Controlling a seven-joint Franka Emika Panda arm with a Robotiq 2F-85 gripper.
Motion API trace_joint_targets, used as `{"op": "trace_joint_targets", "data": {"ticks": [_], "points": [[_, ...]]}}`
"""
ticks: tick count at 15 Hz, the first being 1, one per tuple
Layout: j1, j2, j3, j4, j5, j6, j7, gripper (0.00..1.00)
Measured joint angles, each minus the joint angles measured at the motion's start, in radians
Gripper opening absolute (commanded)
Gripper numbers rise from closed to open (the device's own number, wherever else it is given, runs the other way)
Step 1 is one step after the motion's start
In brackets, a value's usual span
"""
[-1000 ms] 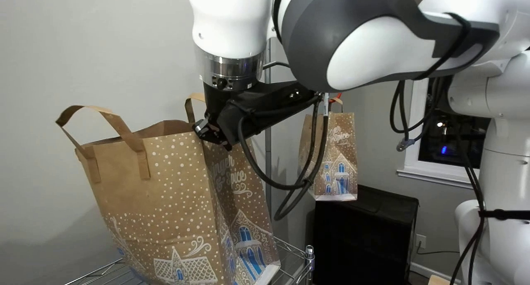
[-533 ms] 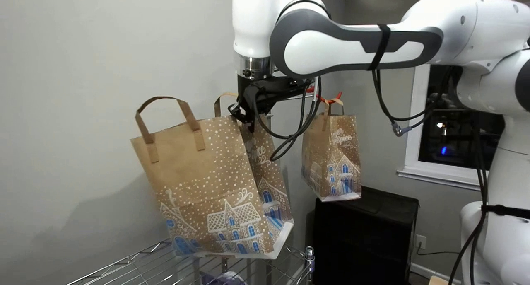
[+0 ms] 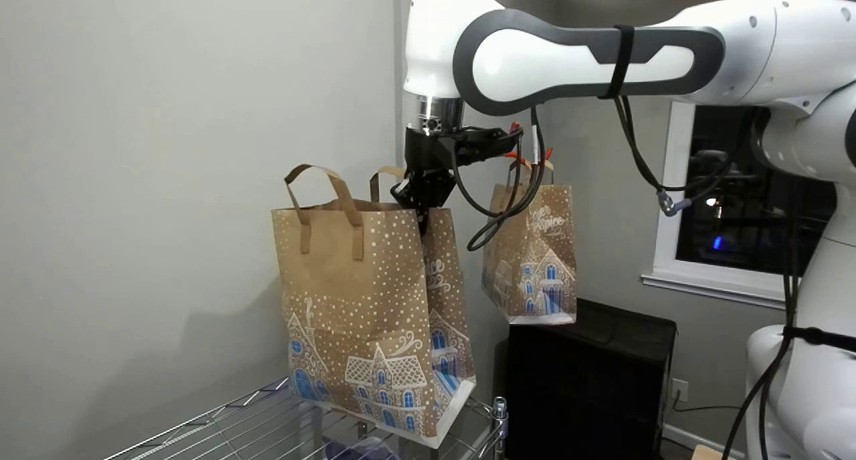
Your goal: Hang the paper bags on the rack
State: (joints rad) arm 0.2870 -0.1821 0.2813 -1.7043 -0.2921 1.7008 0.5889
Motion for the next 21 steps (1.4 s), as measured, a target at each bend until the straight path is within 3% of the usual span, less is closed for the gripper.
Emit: {"op": "trace_joint_targets", "data": {"ticks": [10, 21], "points": [[-0.003, -0.068, 0.000, -0.004, 0.097, -0.058, -0.198, 0.97], [-0.043, -0.108, -0.027, 0.001, 0.102, -0.023, -0.363, 1.00]]}}
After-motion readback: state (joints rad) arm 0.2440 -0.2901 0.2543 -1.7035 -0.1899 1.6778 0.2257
